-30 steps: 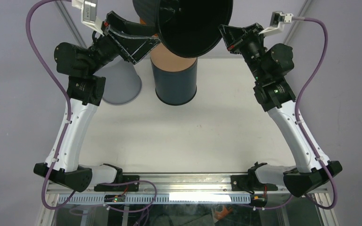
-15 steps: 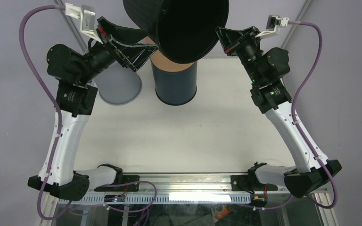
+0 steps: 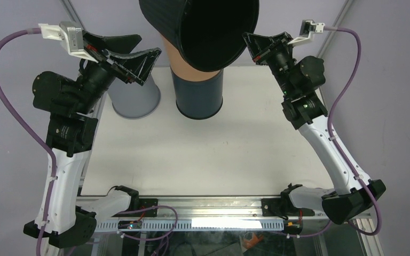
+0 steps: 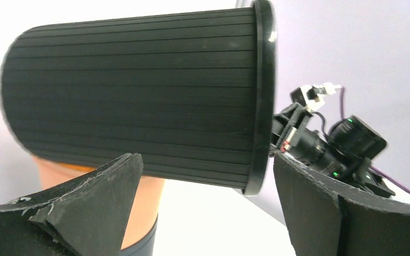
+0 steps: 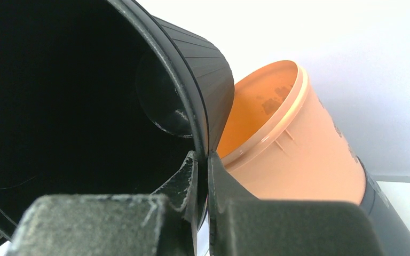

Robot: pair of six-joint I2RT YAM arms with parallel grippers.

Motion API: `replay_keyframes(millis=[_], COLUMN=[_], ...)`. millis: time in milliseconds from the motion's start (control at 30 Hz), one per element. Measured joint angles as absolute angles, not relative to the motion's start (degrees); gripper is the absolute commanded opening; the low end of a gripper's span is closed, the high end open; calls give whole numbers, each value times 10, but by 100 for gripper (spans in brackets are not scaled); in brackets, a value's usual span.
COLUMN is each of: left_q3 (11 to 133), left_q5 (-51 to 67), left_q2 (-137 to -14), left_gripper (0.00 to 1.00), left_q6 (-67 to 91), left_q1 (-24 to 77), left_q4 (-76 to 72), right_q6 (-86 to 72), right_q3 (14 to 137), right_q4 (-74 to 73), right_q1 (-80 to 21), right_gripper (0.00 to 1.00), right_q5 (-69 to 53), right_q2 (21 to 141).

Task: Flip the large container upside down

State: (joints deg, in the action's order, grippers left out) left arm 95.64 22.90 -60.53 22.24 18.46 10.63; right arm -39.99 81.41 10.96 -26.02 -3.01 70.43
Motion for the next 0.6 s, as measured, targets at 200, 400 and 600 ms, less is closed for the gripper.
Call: replay_keyframes(millis=[200, 400, 600], left_q3=[962, 1084, 1149], left_q5=[98, -5, 46], left_q2=[-601, -678, -749], left_gripper=[99, 99, 99], left_q6=[216, 218, 246], left_q1=[188, 186, 66], left_q4=[144, 230, 279], right_q6=[-407, -408, -408], right_q3=[796, 774, 768], right_q4=[122, 124, 124], right_q1=[-260, -261, -262], right_gripper=[0, 0, 0], right_q5=[-25, -23, -24], right_q2=[702, 689, 682])
